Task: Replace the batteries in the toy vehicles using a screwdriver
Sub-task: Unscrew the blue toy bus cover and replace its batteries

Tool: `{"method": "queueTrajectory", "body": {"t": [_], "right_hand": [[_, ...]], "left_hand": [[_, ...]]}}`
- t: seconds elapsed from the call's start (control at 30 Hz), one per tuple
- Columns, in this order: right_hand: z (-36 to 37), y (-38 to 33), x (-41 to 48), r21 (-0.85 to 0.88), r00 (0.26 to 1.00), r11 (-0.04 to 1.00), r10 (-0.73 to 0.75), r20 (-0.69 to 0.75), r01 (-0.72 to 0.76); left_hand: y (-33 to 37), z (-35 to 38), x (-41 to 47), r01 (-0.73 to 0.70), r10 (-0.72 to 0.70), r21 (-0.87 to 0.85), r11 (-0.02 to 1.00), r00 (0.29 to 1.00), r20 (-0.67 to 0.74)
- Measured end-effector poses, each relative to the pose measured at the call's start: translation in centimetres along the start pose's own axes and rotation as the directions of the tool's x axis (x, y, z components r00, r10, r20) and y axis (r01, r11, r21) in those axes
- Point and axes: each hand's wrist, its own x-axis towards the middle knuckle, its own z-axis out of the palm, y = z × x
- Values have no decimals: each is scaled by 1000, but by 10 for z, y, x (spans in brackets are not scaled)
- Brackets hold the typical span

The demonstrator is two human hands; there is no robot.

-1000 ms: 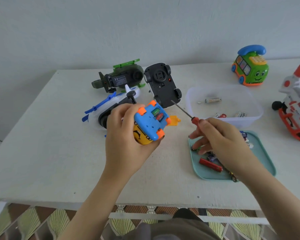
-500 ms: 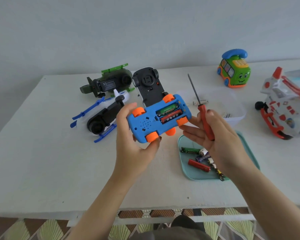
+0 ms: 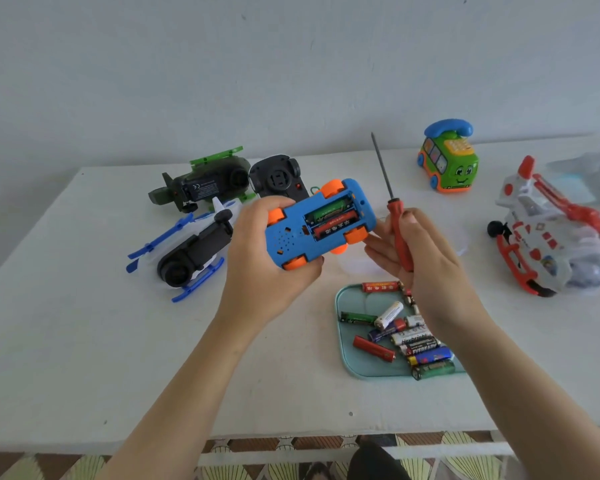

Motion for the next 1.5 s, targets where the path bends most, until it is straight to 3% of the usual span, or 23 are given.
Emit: {"method": "queueTrajectory", "body": {"t": [0.2,0.5,0.73,0.97,1.13,1.33,1.5], "right_hand": [[-21,-19,14,26,998,998,-58,10,58],[-77,-21,32,-271,990,954,-140,-28,127],[-103,-15,40,-541,961,806,-274,19,241],[-112,-17,39,-572,920,734,-379,103,366],[-108,-14,44,-579,914,715,-373,158,392],[-104,-8,49,-577,925,731,-353,139,366],[-101,-7,45,-561,894,718,-438,96,412]], "left_hand": [[15,12,12,-16,11,-47,999,996,-87],[17,48,31,-85,88,25,996,979,-181],[9,80,35,-179,213,177,968,957,-194],[-3,86,45,-214,261,210,954,938,-229],[-8,89,47,-197,253,238,951,939,-232],[-13,91,50,-213,261,219,952,940,-220],[-13,95,54,-187,243,231,955,938,-246]]}}
